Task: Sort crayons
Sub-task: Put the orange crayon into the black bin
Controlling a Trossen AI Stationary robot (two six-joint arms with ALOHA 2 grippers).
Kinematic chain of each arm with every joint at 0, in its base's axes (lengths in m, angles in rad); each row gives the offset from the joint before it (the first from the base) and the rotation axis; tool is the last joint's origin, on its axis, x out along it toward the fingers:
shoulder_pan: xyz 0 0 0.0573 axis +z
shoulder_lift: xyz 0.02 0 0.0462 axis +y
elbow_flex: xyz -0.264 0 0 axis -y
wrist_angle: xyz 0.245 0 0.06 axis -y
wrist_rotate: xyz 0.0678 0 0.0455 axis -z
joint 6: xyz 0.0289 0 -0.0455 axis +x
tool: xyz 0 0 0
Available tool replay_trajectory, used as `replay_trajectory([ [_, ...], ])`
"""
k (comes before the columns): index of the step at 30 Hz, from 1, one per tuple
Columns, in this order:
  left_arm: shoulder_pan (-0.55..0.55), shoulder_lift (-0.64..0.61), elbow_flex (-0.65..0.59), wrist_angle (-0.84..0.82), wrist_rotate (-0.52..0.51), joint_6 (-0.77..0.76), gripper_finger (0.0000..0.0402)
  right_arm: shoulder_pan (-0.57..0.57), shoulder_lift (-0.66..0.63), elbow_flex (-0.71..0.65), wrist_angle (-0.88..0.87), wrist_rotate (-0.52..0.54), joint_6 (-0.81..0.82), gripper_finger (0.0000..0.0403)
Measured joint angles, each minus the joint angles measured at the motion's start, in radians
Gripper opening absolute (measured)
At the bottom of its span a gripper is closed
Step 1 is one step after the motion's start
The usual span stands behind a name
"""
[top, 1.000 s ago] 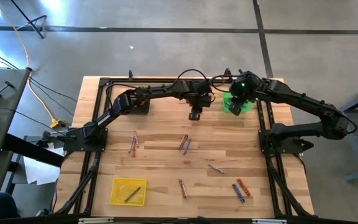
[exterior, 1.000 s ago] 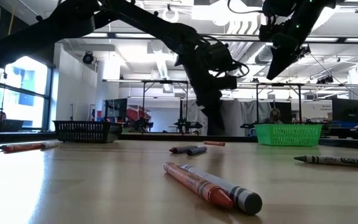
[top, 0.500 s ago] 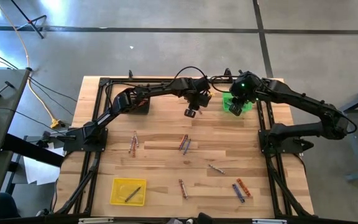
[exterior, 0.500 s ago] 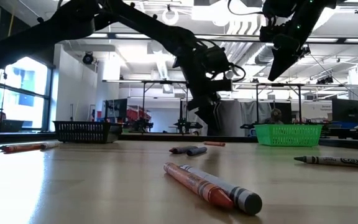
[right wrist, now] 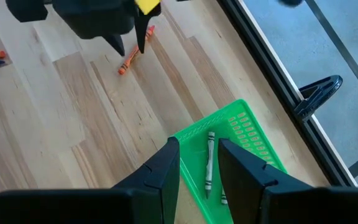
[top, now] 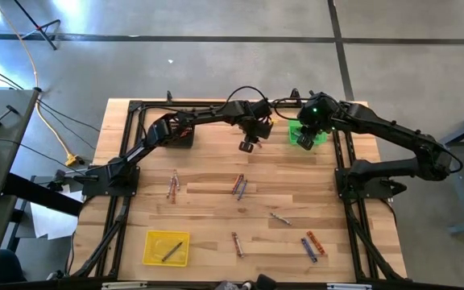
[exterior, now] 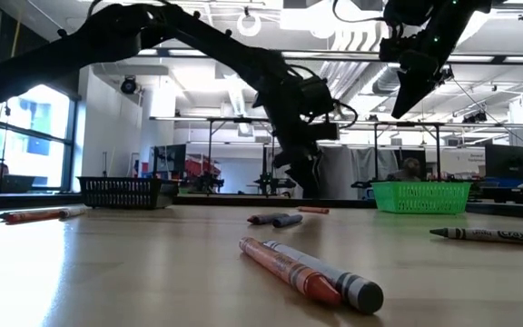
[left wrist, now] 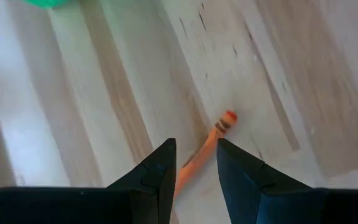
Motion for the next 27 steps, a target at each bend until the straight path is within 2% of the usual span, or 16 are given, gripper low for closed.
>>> replay_trajectory([
  [9,-0.008,-0.005,0.002,0.011,0.019,-0.056,0.0101,0.000,0.000,0.000,0.001,0.000,0.011,0.0103],
  [14,-0.023,0.043,0.003,0.035,0.024,-0.086,0.0101,0.000,0.000,0.000,0.000,0.000,0.010,0.0103],
  [19,-0.044,0.051,0.004,0.043,-0.055,-0.088,0.0101,0.000,0.000,0.000,0.000,0.000,0.008,0.0103],
  [27,-0.040,0.055,0.004,0.071,-0.063,-0.163,0.0101,0.000,0.000,0.000,-0.002,0.000,0.004,0.0103],
])
